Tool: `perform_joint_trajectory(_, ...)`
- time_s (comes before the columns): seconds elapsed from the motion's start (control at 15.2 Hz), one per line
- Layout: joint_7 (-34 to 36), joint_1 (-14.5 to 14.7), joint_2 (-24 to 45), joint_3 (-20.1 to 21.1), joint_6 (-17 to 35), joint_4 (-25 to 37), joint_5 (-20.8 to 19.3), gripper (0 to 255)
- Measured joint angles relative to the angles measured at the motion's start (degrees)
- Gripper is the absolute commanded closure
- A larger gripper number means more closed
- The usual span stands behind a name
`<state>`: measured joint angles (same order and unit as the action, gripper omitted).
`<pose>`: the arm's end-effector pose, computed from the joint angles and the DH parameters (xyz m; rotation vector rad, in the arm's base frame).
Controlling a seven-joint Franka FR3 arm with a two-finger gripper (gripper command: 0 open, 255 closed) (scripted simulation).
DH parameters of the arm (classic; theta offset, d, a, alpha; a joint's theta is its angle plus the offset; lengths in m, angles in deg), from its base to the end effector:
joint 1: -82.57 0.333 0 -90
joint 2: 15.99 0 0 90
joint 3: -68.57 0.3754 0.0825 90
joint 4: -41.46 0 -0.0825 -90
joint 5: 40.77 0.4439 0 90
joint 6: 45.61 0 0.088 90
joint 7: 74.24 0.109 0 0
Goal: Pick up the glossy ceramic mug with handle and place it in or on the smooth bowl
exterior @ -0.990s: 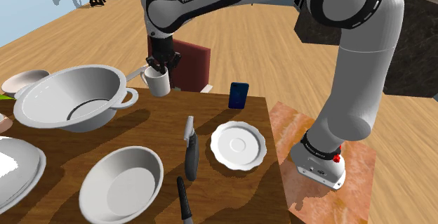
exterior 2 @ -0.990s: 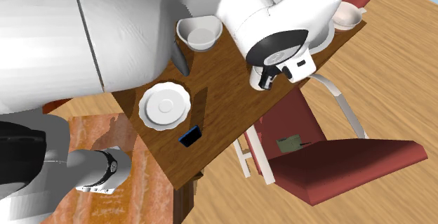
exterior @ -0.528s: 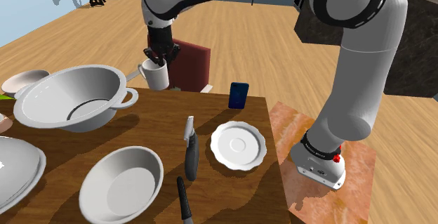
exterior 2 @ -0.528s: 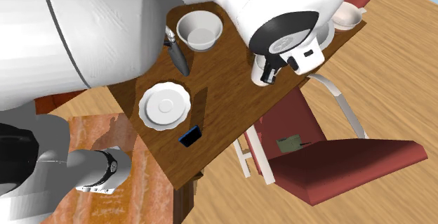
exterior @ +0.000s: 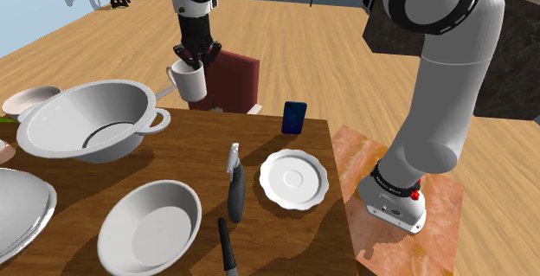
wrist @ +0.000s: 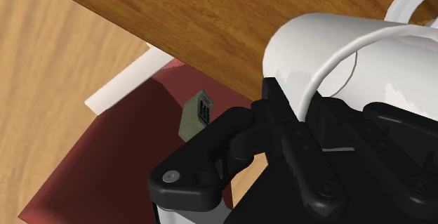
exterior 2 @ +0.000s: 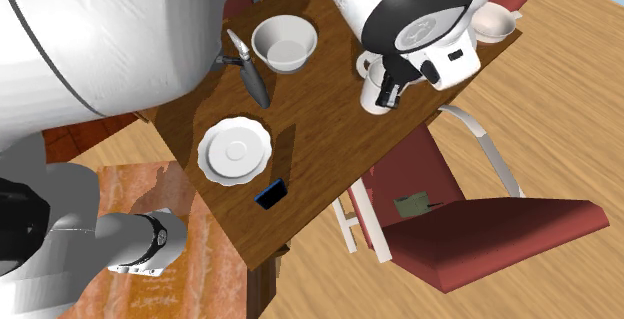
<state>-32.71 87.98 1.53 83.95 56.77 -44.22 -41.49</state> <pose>0.6888 0.2332 0.5416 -3.0320 0.5690 0.0586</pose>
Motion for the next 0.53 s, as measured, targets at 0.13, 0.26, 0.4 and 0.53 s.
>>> perform_joint_trajectory(0.13, 1.33, 0.78, -1.06, 0.51, 0.04, -1.03, 0.14, 255)
perform_joint_trajectory(0.26, 3.11, 1.89, -1.87, 1.19, 0.36, -2.08, 0.20, 255)
perform_joint_trajectory(0.4, 5.59, 3.45, -2.53, 2.12, 0.76, -3.01, 0.15, 255)
perform_joint_trajectory(0.53, 7.90, 4.91, -2.80, 2.97, 0.73, -3.13, 0.02, 255)
